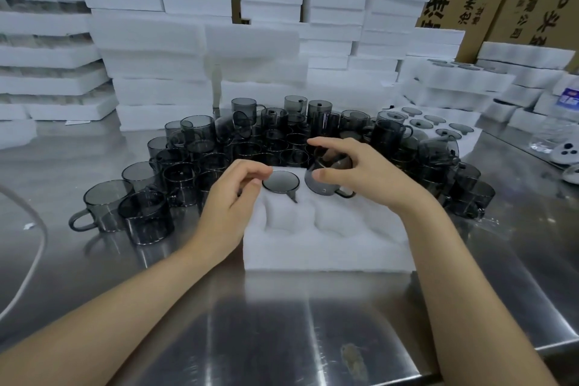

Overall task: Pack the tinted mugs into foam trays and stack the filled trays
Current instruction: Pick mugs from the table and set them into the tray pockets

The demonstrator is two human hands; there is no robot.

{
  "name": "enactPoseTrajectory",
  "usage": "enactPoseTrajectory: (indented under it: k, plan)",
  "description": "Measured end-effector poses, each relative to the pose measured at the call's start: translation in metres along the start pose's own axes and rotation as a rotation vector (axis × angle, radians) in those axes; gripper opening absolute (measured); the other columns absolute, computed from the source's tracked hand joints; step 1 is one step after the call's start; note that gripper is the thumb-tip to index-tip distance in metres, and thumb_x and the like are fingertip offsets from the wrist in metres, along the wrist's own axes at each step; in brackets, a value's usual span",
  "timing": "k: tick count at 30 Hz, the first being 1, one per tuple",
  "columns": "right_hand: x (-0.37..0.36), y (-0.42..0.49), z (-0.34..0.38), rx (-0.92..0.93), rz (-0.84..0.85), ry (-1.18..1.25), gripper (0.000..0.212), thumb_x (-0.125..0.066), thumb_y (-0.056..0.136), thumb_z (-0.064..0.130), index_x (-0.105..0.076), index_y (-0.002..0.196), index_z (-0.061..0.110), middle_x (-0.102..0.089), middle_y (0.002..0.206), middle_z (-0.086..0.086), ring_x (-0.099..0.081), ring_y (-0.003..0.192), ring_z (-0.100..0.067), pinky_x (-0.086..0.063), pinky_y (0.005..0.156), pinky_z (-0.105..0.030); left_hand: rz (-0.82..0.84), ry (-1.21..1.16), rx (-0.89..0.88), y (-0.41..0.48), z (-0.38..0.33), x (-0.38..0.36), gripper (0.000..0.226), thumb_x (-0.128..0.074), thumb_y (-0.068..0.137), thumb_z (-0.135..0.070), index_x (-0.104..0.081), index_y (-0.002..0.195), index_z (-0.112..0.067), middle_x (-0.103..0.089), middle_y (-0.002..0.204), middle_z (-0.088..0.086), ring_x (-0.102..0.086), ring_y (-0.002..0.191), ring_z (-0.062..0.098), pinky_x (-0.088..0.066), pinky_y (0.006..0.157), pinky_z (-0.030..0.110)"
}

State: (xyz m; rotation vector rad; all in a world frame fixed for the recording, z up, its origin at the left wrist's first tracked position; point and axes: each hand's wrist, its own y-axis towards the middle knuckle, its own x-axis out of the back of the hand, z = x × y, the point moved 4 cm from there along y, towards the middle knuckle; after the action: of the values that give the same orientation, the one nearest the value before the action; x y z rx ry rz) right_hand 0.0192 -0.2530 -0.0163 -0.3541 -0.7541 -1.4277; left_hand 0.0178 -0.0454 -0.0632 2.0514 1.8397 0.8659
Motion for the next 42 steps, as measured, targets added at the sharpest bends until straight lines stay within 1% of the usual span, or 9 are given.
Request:
enactPoseTrajectory:
  k: [4, 8, 12, 14, 18, 23, 27, 33, 42]
  plan:
    - [-0.002, 0.0, -0.001, -0.002, -0.042, -0.12, 0.036, -0.068, 0.083, 0.044, -0.06, 0.118, 0.038, -0.051, 0.1, 0.006, -0.056, 0.08, -0.008, -0.044, 0.063, -0.017, -0.005, 0.013, -0.02, 0.0, 0.0, 0.001, 0.025, -0.043, 0.092, -0.007, -0.065, 0.104, -0.008, -0.062, 0.106, 0.003, -0.058, 0.103, 0.012, -0.044, 0.091, 0.02]
    - [-0.011, 0.0, -0.002, 0.0, -0.005, -0.242, 0.033, -0.066, 0.082, 0.038, -0.058, 0.114, 0.034, -0.05, 0.104, 0.008, -0.056, 0.091, -0.012, -0.051, 0.082, -0.038, 0.001, 0.093, -0.067, -0.001, -0.005, 0.002, 0.029, -0.039, 0.089, -0.007, -0.065, 0.103, -0.007, -0.062, 0.104, -0.001, -0.058, 0.102, 0.01, -0.042, 0.091, 0.02]
    - [-0.025, 0.0, -0.003, 0.032, 0.083, -0.509, 0.044, -0.049, 0.091, 0.038, -0.046, 0.133, 0.027, -0.039, 0.138, 0.007, -0.037, 0.128, -0.019, -0.032, 0.107, -0.039, -0.079, 0.579, -0.285, 0.003, -0.018, 0.016, 0.027, -0.048, 0.083, 0.001, -0.066, 0.101, -0.009, -0.063, 0.103, -0.002, -0.056, 0.098, 0.017, -0.037, 0.089, 0.028]
    - [-0.027, -0.001, -0.008, -0.009, 0.137, -0.572, 0.061, -0.038, 0.094, 0.054, -0.028, 0.149, 0.03, -0.018, 0.157, 0.011, -0.014, 0.144, -0.018, -0.014, 0.118, -0.04, -0.147, 0.842, -0.35, 0.01, -0.02, 0.028, 0.029, -0.056, 0.079, 0.001, -0.068, 0.102, -0.011, -0.065, 0.107, 0.0, -0.056, 0.103, 0.021, -0.032, 0.091, 0.032]
    - [-0.035, -0.001, -0.017, -0.117, 0.273, -0.676, 0.081, -0.012, 0.083, 0.078, 0.003, 0.152, 0.039, 0.009, 0.16, 0.018, 0.013, 0.148, -0.016, 0.01, 0.119, -0.042, -0.262, 0.983, -0.209, 0.022, -0.015, 0.055, 0.029, -0.059, 0.08, -0.004, -0.067, 0.108, -0.008, -0.062, 0.117, 0.008, -0.052, 0.111, 0.03, -0.036, 0.093, 0.044]
    - [-0.037, 0.0, -0.016, -0.146, 0.264, -0.701, 0.082, -0.008, 0.081, 0.078, 0.001, 0.152, 0.038, 0.002, 0.161, 0.012, 0.007, 0.149, -0.017, 0.008, 0.12, -0.045, -0.191, 1.118, 0.101, 0.045, 0.007, 0.076, 0.045, -0.053, 0.088, -0.016, -0.053, 0.133, -0.011, -0.039, 0.15, 0.01, -0.03, 0.136, 0.033, -0.024, 0.106, 0.047]
    - [-0.037, 0.0, -0.016, -0.117, 0.245, -0.712, 0.089, -0.003, 0.076, 0.079, -0.004, 0.153, 0.035, -0.013, 0.16, 0.01, -0.004, 0.148, -0.016, 0.003, 0.12, -0.047, -0.064, 1.195, 0.108, 0.056, 0.02, 0.073, 0.046, -0.049, 0.093, -0.016, -0.047, 0.138, -0.01, -0.032, 0.155, 0.005, -0.024, 0.139, 0.031, -0.021, 0.104, 0.044]
    - [-0.037, 0.001, -0.017, -0.097, 0.229, -0.698, 0.095, 0.0, 0.072, 0.081, -0.007, 0.153, 0.034, -0.018, 0.158, 0.01, -0.007, 0.148, -0.016, 0.0, 0.12, -0.047, -0.064, 1.17, 0.12, 0.066, 0.02, 0.072, 0.032, -0.052, 0.095, -0.019, -0.05, 0.123, -0.005, -0.046, 0.137, 0.016, -0.042, 0.122, 0.038, -0.039, 0.092, 0.048]
    - [-0.038, 0.001, -0.017, -0.089, 0.224, -0.682, 0.101, 0.004, 0.066, 0.082, -0.008, 0.153, 0.034, -0.02, 0.158, 0.009, -0.007, 0.148, -0.017, -0.002, 0.12, -0.048, -0.04, 1.073, 0.093, 0.071, 0.024, 0.068, 0.017, -0.064, 0.091, -0.013, -0.054, 0.1, -0.003, -0.058, 0.106, 0.015, -0.052, 0.095, 0.035, -0.044, 0.08, 0.045]
